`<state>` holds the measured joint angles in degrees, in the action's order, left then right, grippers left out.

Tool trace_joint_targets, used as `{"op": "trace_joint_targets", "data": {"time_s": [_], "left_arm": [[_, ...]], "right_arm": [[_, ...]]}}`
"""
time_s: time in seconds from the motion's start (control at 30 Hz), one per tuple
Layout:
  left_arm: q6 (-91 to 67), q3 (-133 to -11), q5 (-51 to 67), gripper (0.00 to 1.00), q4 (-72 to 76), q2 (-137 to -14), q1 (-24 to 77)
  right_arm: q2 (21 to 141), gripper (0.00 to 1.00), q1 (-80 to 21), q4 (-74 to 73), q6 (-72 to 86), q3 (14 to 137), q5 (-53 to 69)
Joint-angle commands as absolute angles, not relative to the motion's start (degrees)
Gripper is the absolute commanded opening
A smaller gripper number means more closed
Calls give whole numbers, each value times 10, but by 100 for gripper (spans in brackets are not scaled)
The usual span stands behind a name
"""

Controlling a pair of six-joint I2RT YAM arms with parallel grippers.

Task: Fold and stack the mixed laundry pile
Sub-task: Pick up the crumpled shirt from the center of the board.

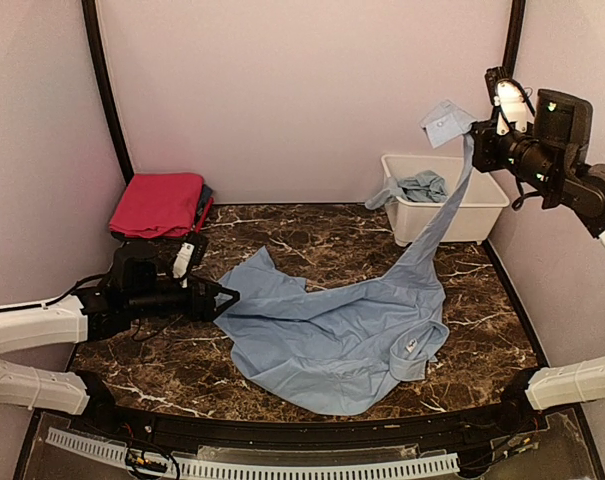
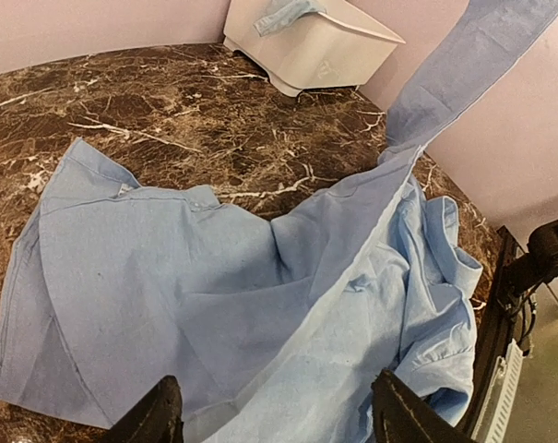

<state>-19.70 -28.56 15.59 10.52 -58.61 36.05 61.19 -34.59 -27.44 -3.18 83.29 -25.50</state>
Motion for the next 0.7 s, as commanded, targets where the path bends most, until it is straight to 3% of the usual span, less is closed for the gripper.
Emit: {"op": "trace_joint_targets", "data": {"time_s": [0.0, 0.2, 0.33, 0.53, 0.67], "left_arm": [[-128, -285, 91, 69, 129, -596, 370], [-77, -287, 81, 66, 118, -635, 370], [-58, -288, 100, 58, 118, -651, 370], [-45, -275, 102, 29, 130, -633, 379], [-39, -277, 115, 16, 131, -627, 379]], "right_arm": [[608, 0, -338, -258, -42, 858, -253], [612, 0, -335, -262, -44, 865, -246], [616, 0, -332, -262, -48, 868, -241], [619, 0, -325, -259, -53, 872, -232], [620, 0, -320, -257, -56, 878, -229]]}}
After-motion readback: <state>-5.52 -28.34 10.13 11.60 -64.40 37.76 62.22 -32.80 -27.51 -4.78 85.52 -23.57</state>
